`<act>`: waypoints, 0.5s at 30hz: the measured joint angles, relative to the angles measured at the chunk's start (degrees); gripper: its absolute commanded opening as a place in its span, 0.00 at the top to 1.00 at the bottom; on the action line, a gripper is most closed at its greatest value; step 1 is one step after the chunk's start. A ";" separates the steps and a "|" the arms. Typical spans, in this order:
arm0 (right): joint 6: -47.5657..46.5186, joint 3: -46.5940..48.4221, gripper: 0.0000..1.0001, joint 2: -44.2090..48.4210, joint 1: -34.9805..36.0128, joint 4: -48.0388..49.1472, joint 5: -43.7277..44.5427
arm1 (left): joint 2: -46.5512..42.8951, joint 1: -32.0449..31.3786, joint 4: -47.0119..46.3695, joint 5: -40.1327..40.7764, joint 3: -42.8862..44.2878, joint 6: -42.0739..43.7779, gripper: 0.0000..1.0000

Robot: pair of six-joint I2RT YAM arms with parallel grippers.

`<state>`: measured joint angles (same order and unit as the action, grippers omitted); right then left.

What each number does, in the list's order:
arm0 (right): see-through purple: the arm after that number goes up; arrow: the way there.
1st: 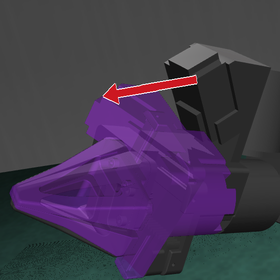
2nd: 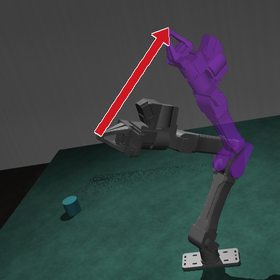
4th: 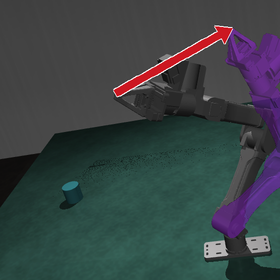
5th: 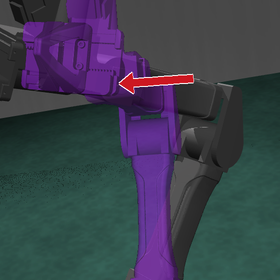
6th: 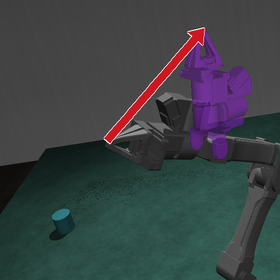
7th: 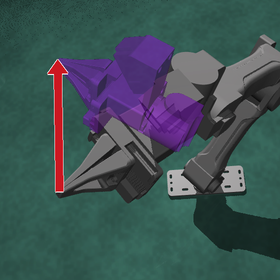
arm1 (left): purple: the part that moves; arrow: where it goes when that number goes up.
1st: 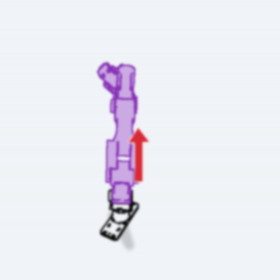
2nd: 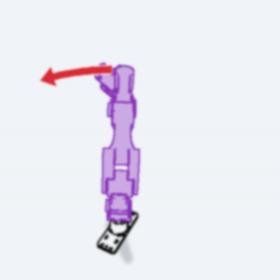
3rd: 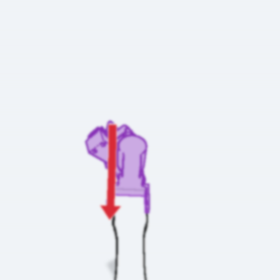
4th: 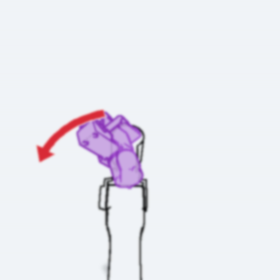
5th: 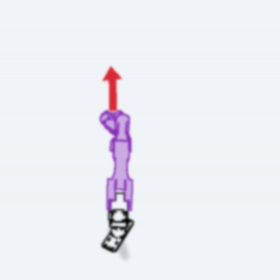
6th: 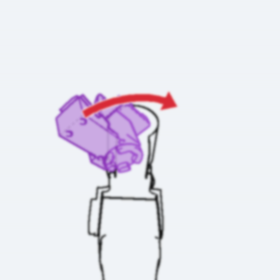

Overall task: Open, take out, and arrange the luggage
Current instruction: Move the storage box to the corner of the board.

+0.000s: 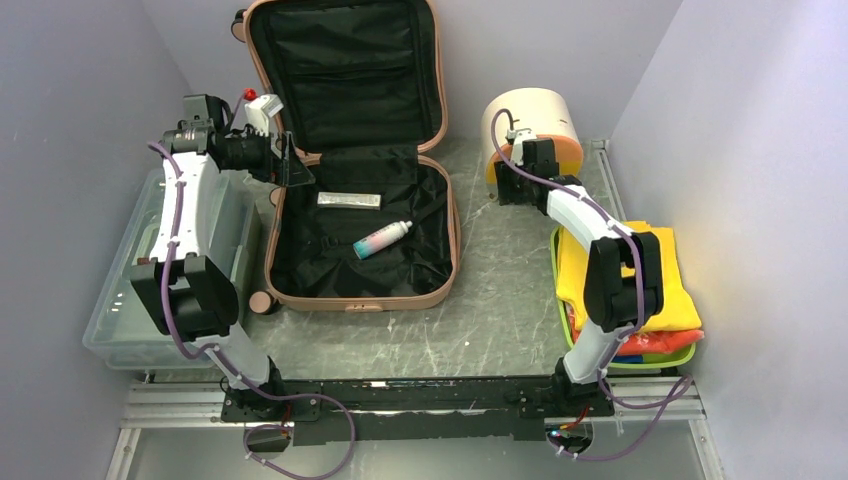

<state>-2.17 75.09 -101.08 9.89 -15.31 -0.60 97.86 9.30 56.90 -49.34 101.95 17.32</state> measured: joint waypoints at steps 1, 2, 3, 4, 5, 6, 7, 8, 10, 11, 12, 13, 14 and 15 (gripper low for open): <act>-0.31 -0.66 0.40 0.81 0.02 -0.15 -0.13 | -0.15 0.00 0.02 0.42 0.00 0.00 0.00; -0.50 -1.14 0.40 1.62 0.04 -0.33 -0.17 | -0.42 0.00 0.04 0.96 0.00 0.04 0.00; -0.74 -1.55 0.40 2.47 0.07 -0.50 -0.22 | -0.63 0.00 0.22 1.60 0.11 0.24 0.01; -0.87 -1.86 0.40 3.23 0.04 -0.72 -0.33 | -0.79 0.00 0.44 1.97 0.28 0.46 0.01; -1.14 -2.34 0.40 4.31 0.04 -0.72 -0.33 | -0.90 0.00 0.92 2.71 0.68 0.79 0.00; -1.29 -2.99 0.39 5.53 0.04 -0.68 -0.31 | -0.98 0.00 1.29 3.30 1.14 1.05 0.00; -1.27 -3.76 0.39 6.78 0.04 -0.61 -0.26 | -1.16 0.00 1.44 4.13 1.49 1.27 0.01; -1.25 -4.39 0.39 7.72 0.04 -0.61 -0.11 | -1.46 0.00 1.49 4.85 1.60 1.38 0.00; -1.01 -6.12 0.39 9.73 -0.07 -0.20 0.22 | -2.29 0.00 1.88 6.34 1.60 1.46 0.00; -0.76 -7.45 0.39 10.71 -0.26 0.52 0.26 | -2.80 0.00 2.14 7.04 1.57 1.46 0.00; -0.59 -8.68 0.39 11.56 -0.52 1.07 0.17 | -3.43 0.00 2.40 7.58 1.49 1.44 0.00; -0.31 -10.49 0.39 12.76 -1.07 1.70 -0.09 | -4.44 0.00 2.54 8.22 1.01 1.42 0.01; -0.11 -11.89 0.40 13.73 -1.84 1.92 -0.31 | -5.53 0.00 2.69 8.55 0.33 1.40 0.01; 0.22 -12.92 0.40 14.43 -2.71 2.12 -0.79 | -7.37 0.04 2.56 8.79 -1.31 1.40 0.00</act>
<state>-1.96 62.17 -86.65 7.18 -13.19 -1.39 90.50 9.34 59.46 -40.56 100.64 18.72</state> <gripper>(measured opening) 0.609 0.995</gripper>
